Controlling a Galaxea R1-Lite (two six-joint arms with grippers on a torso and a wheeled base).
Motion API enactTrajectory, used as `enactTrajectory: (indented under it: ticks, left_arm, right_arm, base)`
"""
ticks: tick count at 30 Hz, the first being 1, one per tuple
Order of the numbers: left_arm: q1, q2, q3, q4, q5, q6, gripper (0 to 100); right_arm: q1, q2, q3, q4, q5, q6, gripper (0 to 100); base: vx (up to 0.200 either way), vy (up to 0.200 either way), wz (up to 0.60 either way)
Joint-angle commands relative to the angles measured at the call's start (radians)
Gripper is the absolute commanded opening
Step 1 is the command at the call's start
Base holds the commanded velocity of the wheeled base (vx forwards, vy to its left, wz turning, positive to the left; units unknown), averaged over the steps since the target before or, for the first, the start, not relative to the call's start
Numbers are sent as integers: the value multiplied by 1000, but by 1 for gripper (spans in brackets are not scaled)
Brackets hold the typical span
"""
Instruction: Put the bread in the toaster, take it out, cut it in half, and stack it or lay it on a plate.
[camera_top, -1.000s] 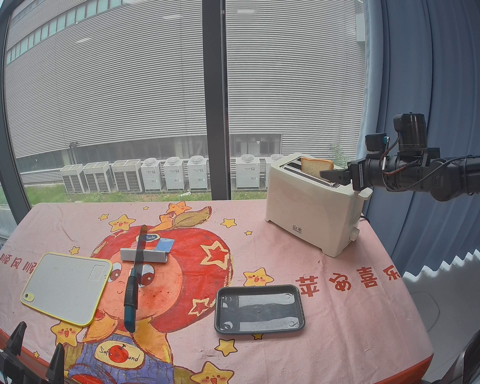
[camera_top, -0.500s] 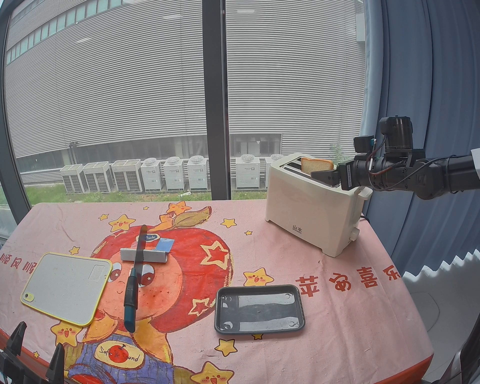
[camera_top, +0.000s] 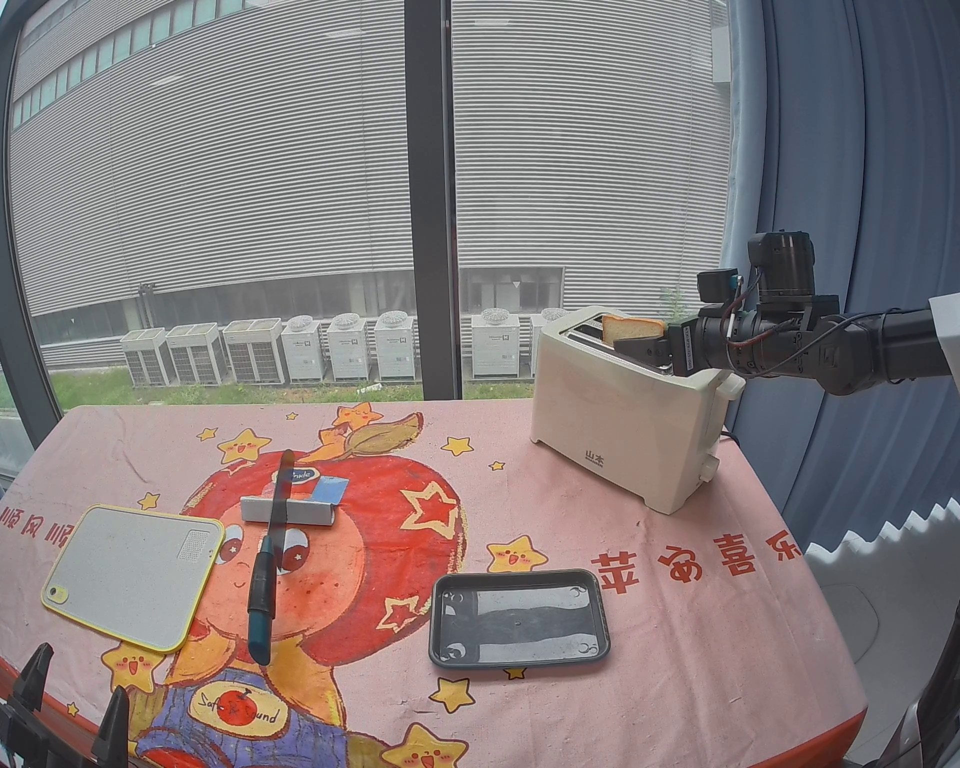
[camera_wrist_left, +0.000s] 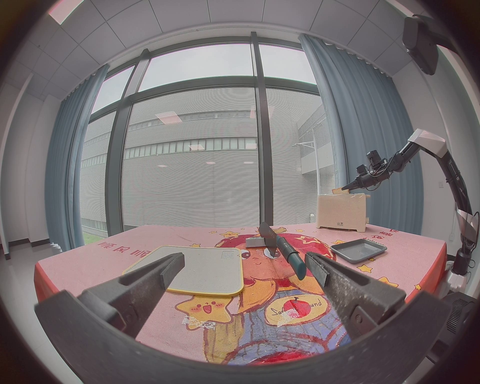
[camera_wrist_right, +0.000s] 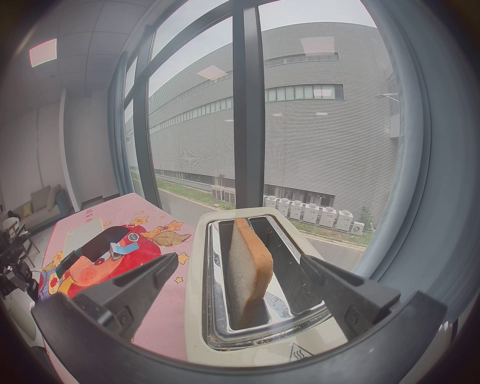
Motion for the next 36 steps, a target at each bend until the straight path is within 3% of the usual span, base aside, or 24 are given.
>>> enactTrajectory:
  ticks: [1, 36]
  left_arm:
    - [0, -7, 16, 0, 0, 0, 100]
    - [0, -7, 16, 0, 0, 0, 100]
  right_arm:
    - [0, 3, -2, -2, 1, 1, 0]
    - [51, -31, 37, -2, -9, -1, 0]
  base:
    - [0, 0, 0]
    - [0, 0, 0]
